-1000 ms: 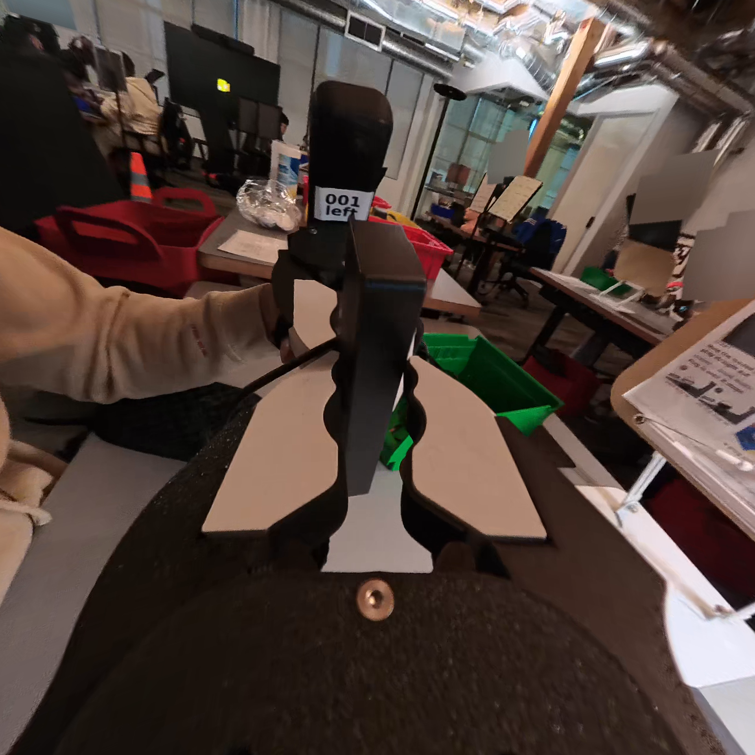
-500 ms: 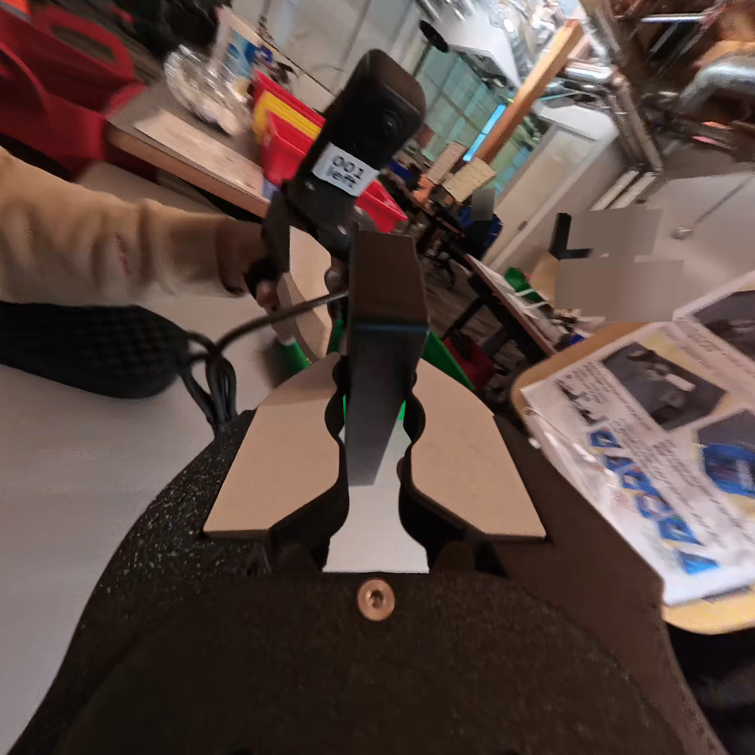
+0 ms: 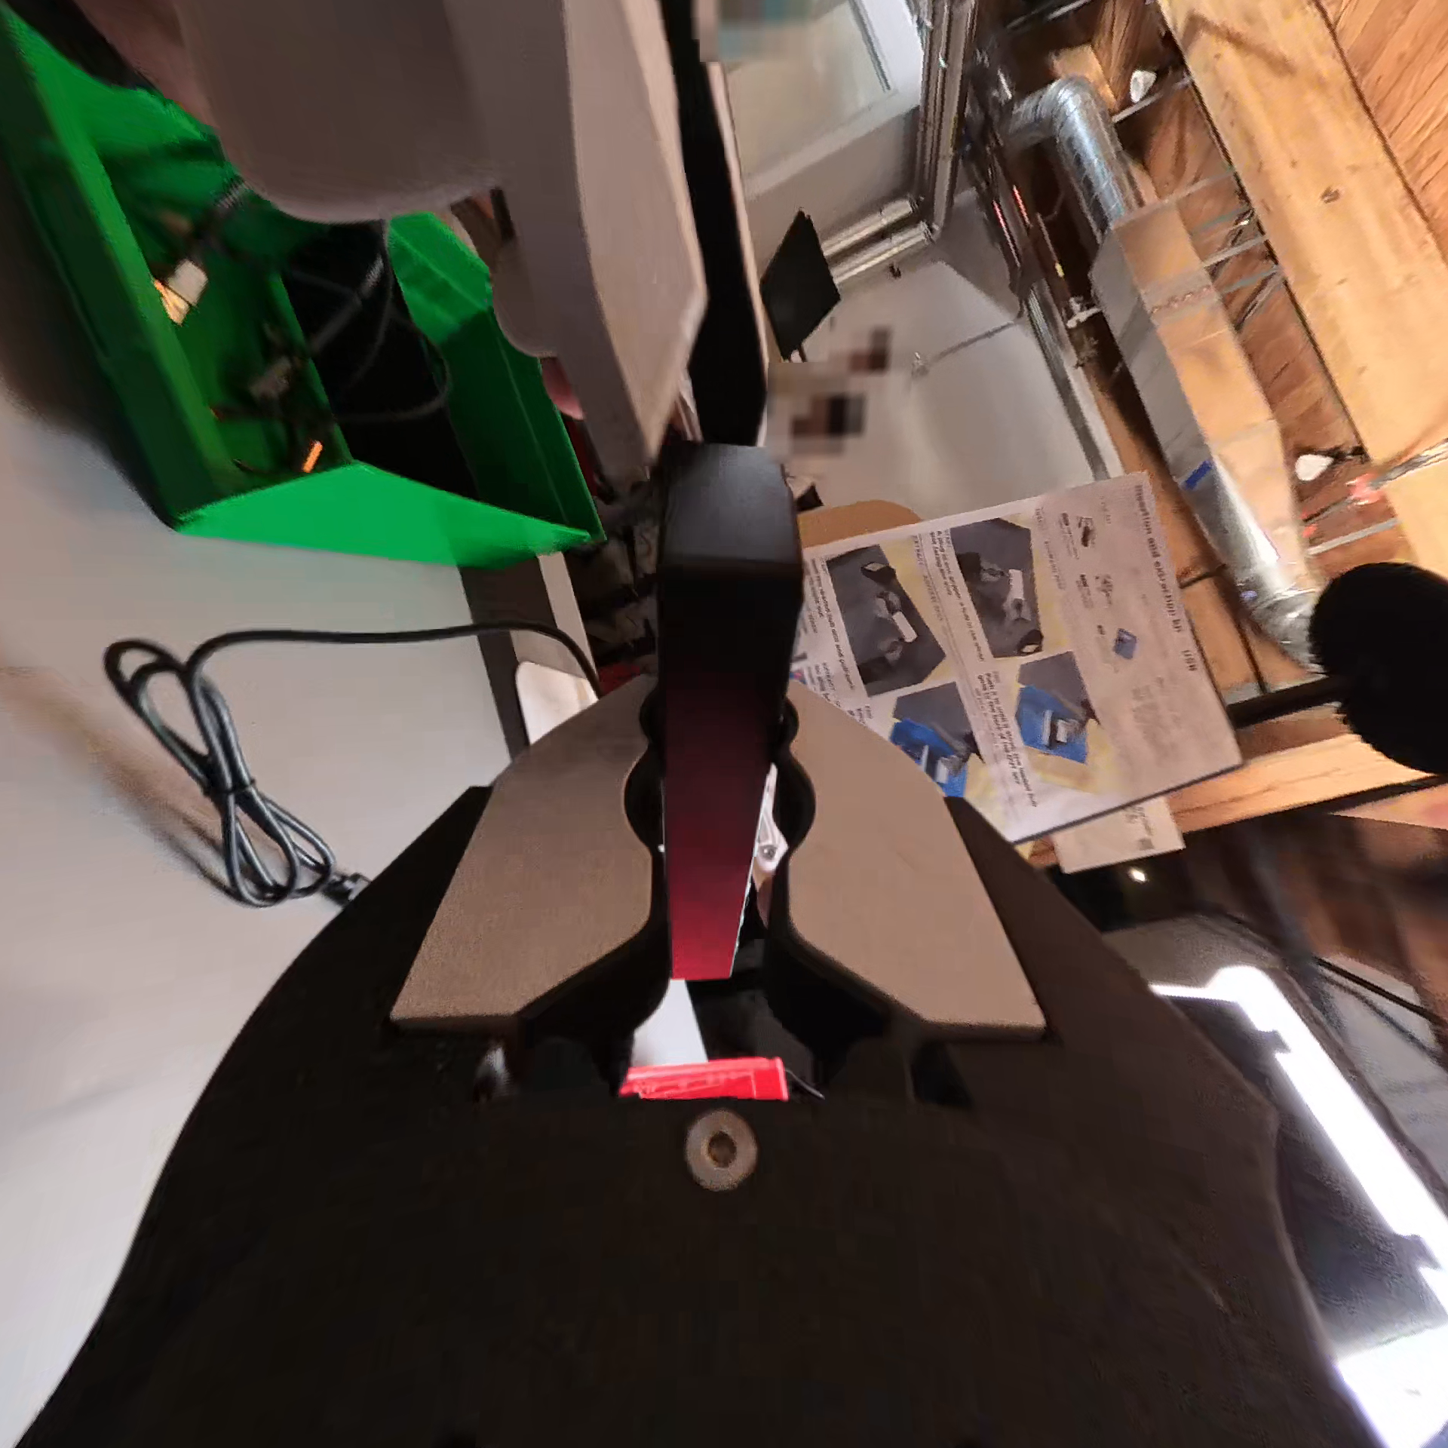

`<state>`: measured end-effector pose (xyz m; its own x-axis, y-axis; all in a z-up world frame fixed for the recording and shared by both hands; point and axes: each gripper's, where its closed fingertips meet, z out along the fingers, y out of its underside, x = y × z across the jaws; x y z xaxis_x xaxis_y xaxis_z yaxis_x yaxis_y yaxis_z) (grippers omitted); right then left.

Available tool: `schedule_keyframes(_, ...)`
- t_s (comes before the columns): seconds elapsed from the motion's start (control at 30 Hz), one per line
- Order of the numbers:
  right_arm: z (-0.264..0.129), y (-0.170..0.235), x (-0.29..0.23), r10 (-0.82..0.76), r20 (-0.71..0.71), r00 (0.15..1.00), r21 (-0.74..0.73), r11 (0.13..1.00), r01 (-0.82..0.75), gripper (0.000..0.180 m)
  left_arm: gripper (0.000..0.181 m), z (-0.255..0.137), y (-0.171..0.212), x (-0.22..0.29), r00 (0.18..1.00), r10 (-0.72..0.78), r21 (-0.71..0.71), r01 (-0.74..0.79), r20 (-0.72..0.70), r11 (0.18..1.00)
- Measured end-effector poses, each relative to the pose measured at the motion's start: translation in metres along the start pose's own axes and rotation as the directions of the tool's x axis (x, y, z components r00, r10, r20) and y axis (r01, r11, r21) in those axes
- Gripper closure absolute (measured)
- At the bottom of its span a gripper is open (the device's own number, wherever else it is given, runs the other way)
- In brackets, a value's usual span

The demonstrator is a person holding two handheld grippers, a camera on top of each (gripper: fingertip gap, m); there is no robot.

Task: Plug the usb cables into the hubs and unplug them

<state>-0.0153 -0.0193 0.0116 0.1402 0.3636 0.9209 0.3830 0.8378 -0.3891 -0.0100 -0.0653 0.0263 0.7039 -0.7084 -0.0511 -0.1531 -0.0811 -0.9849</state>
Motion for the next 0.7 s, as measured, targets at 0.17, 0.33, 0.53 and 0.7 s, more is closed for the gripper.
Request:
schedule_keyframes(0.17,0.010,0.000,-0.007,-0.120,-0.079,0.990,-0.062,0.991,0.116,0.155,0.116,0.025,0.013,-0.011,0.987,-0.003,-0.040,0.010,0.160,0.999)
schedule_keyframes(0.33,0.014,0.004,-0.007,-0.142,-0.131,0.981,-0.080,0.988,0.133,0.155,0.124,0.029,0.016,-0.022,0.980,0.060,-0.049,-0.051,0.188,0.997)
schedule_keyframes(0.53,0.013,-0.001,-0.003,-0.172,-0.196,0.965,-0.057,0.985,0.164,0.156,0.124,0.025,0.014,-0.021,0.976,0.159,-0.029,-0.157,0.150,0.987)
schedule_keyframes(0.7,0.009,-0.009,0.004,-0.078,-0.197,0.977,0.005,0.997,0.080,0.147,0.125,0.019,0.004,-0.017,0.959,0.238,0.015,-0.243,0.152,0.970)
